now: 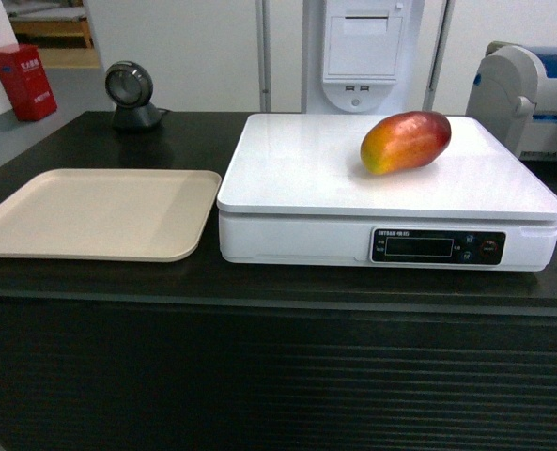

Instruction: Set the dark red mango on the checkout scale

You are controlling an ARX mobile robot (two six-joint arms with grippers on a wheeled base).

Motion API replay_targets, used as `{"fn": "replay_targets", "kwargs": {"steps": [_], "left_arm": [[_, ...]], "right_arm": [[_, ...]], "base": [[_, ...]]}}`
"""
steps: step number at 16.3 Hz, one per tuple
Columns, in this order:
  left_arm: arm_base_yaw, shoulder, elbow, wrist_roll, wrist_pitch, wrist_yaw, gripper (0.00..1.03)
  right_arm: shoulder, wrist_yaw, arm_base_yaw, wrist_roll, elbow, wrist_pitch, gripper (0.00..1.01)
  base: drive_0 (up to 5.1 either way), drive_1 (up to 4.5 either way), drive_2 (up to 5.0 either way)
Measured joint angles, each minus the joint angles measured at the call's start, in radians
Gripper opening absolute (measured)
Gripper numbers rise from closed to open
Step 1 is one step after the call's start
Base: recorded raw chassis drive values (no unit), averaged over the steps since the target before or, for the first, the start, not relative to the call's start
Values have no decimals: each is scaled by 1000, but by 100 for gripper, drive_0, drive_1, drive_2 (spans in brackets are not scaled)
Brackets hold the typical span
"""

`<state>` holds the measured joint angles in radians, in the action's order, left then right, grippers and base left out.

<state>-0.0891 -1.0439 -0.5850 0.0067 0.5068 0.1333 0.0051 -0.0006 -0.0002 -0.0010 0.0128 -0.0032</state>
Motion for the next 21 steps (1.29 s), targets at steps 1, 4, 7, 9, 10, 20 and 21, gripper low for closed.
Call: {"fn": "replay_targets", "kwargs": {"steps": [1, 4, 7, 9, 10, 20, 21], "left_arm": [[-3, 33, 57, 0, 21, -27, 26], [4, 80, 196, -3, 50, -58, 1], [88, 203, 324, -3, 82, -126, 2], [86, 260, 392, -3, 74, -134, 2], [86, 282, 409, -3, 69, -134, 2], [88, 698, 575, -4, -159, -133, 2], [88, 707, 575, -3, -164, -134, 2]], "right_arm": [[0, 0, 0, 0, 0, 0, 98], [0, 1, 0, 0, 0, -1, 98], [0, 1, 0, 0, 0, -1, 98], [0, 1, 0, 0, 0, -1, 98], [0, 1, 0, 0, 0, -1, 98], [0, 1, 0, 0, 0, -1, 98], [0, 1, 0, 0, 0, -1, 98]], "base": [[0, 0, 0], [0, 0, 0], [0, 0, 0], [0, 0, 0], [0, 0, 0], [0, 0, 0], [0, 0, 0]]}}
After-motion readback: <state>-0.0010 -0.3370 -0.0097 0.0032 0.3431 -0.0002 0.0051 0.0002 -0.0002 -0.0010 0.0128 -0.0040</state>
